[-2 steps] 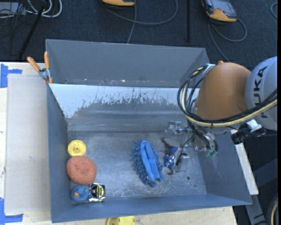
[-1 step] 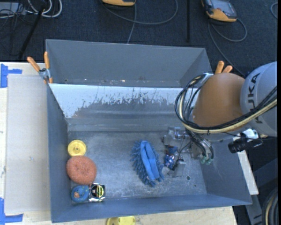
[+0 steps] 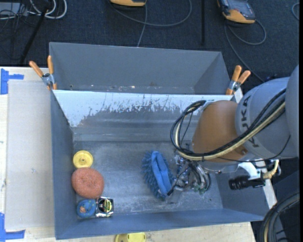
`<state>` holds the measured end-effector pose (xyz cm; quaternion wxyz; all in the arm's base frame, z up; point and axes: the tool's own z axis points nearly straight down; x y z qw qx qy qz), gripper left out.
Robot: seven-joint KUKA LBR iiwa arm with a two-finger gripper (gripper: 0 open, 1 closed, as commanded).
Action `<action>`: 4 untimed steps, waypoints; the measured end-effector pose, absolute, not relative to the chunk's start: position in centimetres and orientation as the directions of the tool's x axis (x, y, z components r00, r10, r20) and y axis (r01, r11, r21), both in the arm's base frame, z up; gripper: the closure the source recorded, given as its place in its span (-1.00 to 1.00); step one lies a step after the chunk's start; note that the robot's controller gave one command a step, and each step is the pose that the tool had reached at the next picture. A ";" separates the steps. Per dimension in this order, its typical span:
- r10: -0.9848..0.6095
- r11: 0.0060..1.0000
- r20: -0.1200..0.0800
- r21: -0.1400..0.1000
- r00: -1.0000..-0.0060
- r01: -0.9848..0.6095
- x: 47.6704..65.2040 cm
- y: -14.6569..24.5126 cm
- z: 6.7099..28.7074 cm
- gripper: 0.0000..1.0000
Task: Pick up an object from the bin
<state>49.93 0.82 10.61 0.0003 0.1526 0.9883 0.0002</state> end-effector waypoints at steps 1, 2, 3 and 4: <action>0.185 0.983 0.001 0.000 -0.983 0.185 51.4 -0.2 6.9 1.00; 0.185 0.983 0.001 0.000 -0.983 0.185 51.4 -0.2 6.9 1.00; 0.174 0.985 0.005 -0.001 -0.985 0.174 50.4 -1.0 11.4 1.00; 0.165 0.986 -0.003 0.000 -0.986 0.165 51.0 -1.6 14.0 1.00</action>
Offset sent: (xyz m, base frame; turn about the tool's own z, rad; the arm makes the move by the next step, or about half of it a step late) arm 0.0000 0.0000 0.0000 0.0000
